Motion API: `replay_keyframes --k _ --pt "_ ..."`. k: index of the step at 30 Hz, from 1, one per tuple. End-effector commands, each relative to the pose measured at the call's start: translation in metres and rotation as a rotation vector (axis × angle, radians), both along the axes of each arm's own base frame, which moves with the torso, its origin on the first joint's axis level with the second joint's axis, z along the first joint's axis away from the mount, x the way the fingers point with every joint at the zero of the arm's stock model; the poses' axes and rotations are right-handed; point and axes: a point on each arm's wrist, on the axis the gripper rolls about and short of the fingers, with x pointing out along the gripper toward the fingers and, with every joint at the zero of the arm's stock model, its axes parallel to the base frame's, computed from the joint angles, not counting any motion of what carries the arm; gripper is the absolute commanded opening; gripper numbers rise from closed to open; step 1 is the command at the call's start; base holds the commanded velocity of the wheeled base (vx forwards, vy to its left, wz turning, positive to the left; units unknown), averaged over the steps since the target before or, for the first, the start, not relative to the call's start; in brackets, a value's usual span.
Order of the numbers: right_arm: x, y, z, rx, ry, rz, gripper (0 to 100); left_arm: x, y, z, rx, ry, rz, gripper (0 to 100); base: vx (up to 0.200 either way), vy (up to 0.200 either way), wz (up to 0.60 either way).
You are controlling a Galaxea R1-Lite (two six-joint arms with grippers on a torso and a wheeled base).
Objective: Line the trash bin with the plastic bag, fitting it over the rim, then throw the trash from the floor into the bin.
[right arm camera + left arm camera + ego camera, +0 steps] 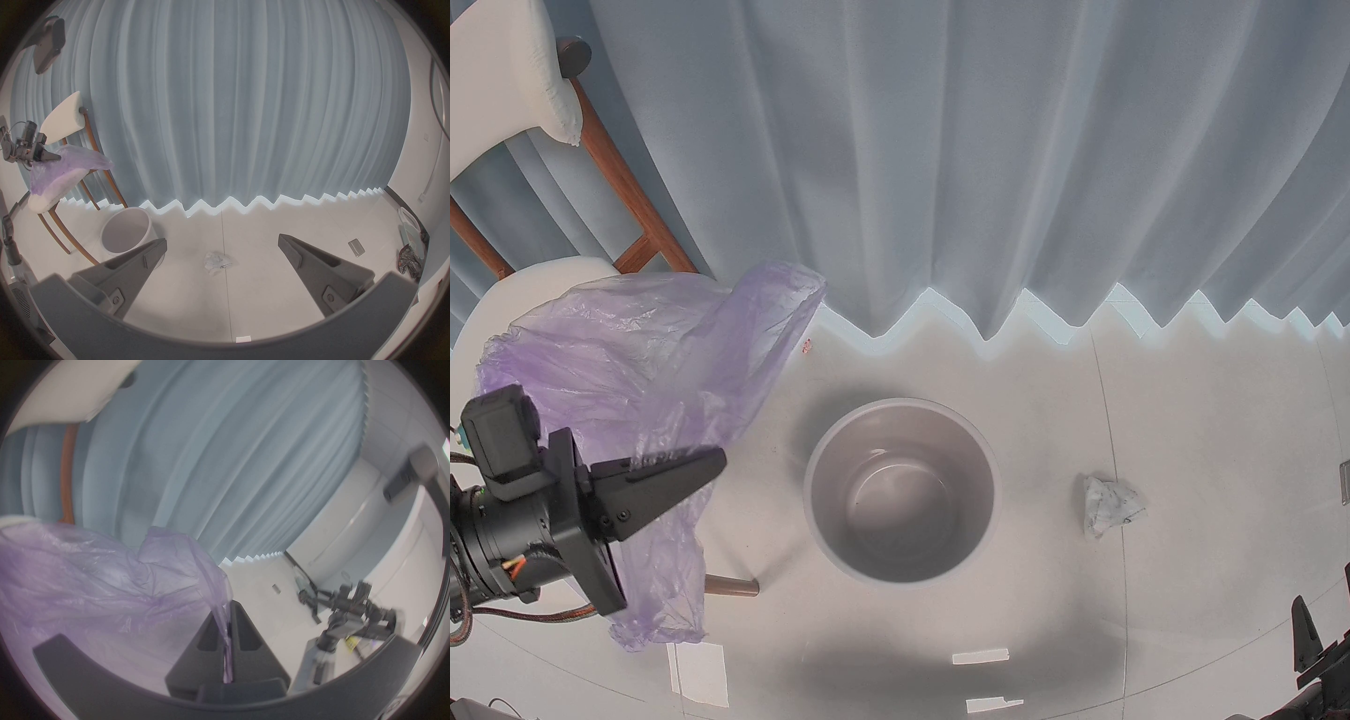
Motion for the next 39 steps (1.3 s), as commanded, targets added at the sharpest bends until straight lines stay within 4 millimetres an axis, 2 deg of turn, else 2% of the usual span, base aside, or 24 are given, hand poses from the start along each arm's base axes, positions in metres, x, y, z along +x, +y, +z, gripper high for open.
replay_keyframes --k 1,4,6,7,13,16,22,24,27,39 --pt "0.0 0.0 -0.005 0.0 0.001 0.0 100 -0.004 0.012 0.014 -0.128 0.056 0.011 0 0.0 0.0 0.0" --pt "0.0 0.0 -0.005 0.0 0.001 0.0 100 -0.004 0.011 0.018 -0.149 0.058 0.01 0 0.0 0.0 0.0" --pt "0.0 0.0 -0.005 0.0 0.0 0.0 100 0.002 0.008 0.033 -0.228 0.075 0.003 0 0.0 0.0 0.0" --pt "0.0 0.0 -0.005 0.0 0.001 0.0 100 0.003 0.007 0.034 -0.233 0.081 0.001 0 0.0 0.0 0.0" --pt "0.0 0.0 -0.005 0.0 0.001 -0.002 100 0.001 -0.006 0.015 -0.219 0.171 -0.134 0 0.0 0.0 0.0" --pt "0.0 0.0 -0.005 0.0 0.001 -0.002 100 0.006 -0.01 0.014 -0.201 0.156 -0.147 0 0.0 0.0 0.0" --pt "0.0 0.0 -0.005 0.0 0.001 -0.002 100 0.028 -0.017 0.028 -0.214 0.149 -0.136 0 0.0 0.0 0.0" --pt "0.0 0.0 -0.005 0.0 0.001 0.0 100 0.029 -0.018 0.027 -0.213 0.153 -0.141 0 0.0 0.0 0.0" --pt "0.0 0.0 -0.005 0.0 0.001 0.0 100 0.027 -0.019 0.016 -0.206 0.212 -0.172 0 0.0 0.0 0.0" --pt "0.0 0.0 -0.005 0.0 0.001 0.0 100 0.034 -0.025 0.015 -0.368 0.275 -0.205 0 0.0 0.0 0.0"
